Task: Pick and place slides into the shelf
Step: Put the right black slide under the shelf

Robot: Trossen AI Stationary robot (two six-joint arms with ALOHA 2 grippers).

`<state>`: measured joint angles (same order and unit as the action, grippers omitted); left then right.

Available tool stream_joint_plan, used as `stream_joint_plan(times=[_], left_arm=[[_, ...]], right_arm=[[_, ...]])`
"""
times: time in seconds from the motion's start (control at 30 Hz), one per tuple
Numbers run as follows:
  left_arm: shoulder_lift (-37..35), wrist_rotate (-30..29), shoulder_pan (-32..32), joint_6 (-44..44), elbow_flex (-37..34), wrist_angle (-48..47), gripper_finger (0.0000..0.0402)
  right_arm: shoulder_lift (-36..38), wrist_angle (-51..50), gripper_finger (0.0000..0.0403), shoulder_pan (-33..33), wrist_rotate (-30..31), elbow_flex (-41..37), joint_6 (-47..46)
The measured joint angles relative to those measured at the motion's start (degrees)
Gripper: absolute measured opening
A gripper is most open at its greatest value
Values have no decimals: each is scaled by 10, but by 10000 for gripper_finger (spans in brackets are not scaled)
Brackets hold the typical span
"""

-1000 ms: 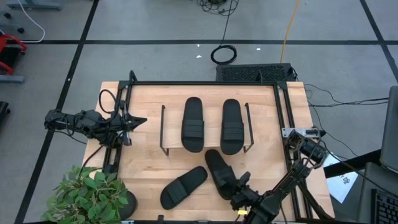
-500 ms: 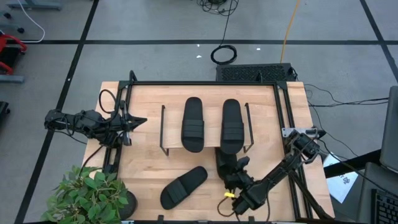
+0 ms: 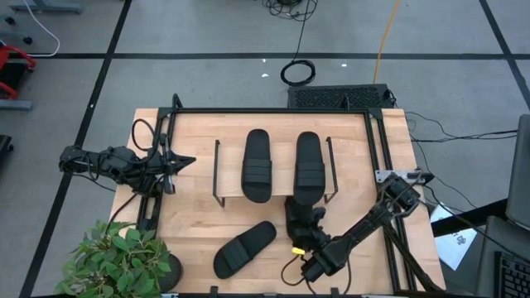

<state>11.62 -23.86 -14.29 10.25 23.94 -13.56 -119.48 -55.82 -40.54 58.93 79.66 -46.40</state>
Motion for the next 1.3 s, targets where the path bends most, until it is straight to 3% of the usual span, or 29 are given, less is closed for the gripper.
stream_joint_plan(times=[0.23, 0.6, 0.77, 0.9, 1.0, 1.17, 1.3], left_arm=[[0, 0, 0, 1, 0, 1, 8], [0, 0, 0, 1, 0, 1, 8], [0, 0, 0, 1, 0, 1, 8], [0, 0, 0, 1, 0, 1, 8], [0, 0, 0, 1, 0, 1, 8], [0, 0, 0, 2, 0, 1, 8], [0, -1, 0, 12, 0, 1, 8]], right_arm=[[0, 17, 22, 9, -77, 0, 28], [8, 49, 171, -13, -64, 0, 43], [35, 49, 196, -32, -52, 0, 44], [69, 53, 183, -55, -21, 0, 36], [87, 80, 142, -80, -4, 0, 71], [98, 107, 20, -100, -80, 0, 107], [97, 136, 13, -101, -110, -9, 114]])
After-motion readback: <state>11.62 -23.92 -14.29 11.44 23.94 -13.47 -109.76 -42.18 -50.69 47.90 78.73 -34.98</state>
